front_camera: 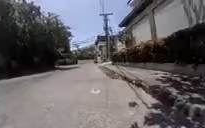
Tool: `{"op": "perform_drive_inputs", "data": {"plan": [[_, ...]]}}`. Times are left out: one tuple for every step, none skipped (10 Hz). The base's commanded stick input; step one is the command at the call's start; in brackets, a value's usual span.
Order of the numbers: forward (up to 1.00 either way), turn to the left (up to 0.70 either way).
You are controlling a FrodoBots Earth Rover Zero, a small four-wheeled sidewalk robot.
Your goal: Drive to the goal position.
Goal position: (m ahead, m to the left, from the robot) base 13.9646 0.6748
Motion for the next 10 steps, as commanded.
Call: {"op": "perform_drive_inputs", "data": {"plan": [[1.0, 0.06], [1.0, 0.06], [1.0, 0.06], [1.0, 0.06], [1.0, 0.24], [1.0, 0.46], [1.0, 0.37], [1.0, 0.09], [1.0, 0.06], [1.0, 0.06]]}}
